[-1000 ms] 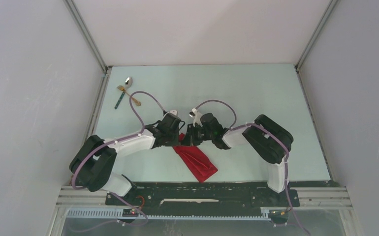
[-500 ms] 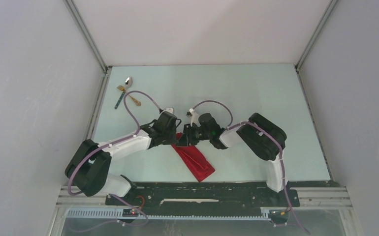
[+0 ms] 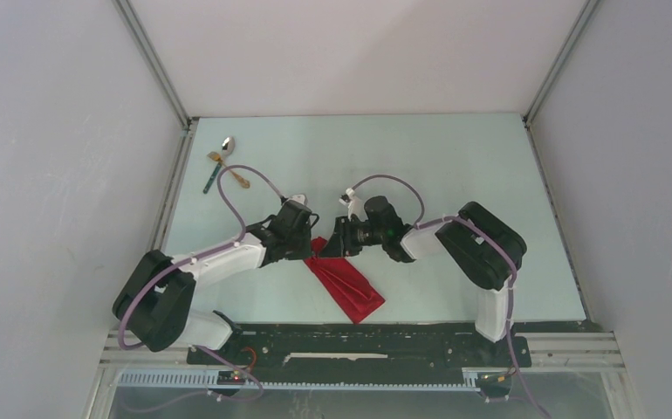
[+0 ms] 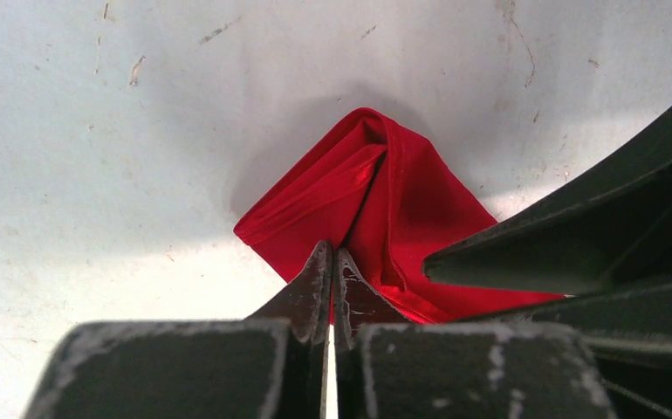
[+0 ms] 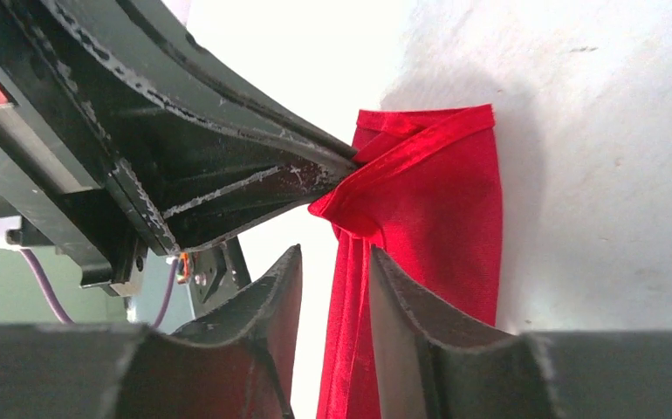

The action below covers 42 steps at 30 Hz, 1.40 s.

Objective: Fold the napkin into a case and place the utensils inside
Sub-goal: Stuff the top corner of the smaller-rectangle-folded napkin into the folded napkin.

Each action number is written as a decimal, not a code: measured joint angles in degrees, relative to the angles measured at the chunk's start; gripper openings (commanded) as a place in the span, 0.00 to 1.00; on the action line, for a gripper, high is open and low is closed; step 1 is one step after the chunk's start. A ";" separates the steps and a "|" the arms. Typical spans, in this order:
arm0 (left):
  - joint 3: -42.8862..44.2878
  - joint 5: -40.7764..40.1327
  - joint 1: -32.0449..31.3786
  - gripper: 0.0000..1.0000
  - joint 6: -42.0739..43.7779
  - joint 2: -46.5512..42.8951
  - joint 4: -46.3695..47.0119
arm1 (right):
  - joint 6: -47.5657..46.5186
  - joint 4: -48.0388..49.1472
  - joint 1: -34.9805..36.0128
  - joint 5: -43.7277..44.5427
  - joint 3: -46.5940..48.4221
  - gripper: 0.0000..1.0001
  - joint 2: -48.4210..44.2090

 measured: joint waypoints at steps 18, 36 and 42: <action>0.00 0.98 0.52 0.00 0.11 -0.46 -0.79 | 5.92 6.67 2.27 -1.44 6.32 0.18 11.69; 0.04 0.11 0.70 0.00 -0.09 -0.79 -1.11 | 7.78 8.92 -0.44 -3.43 -0.44 0.28 5.90; 0.04 0.81 0.70 0.00 -0.07 -1.42 -1.14 | 9.09 9.90 -0.55 -4.07 0.79 0.21 6.08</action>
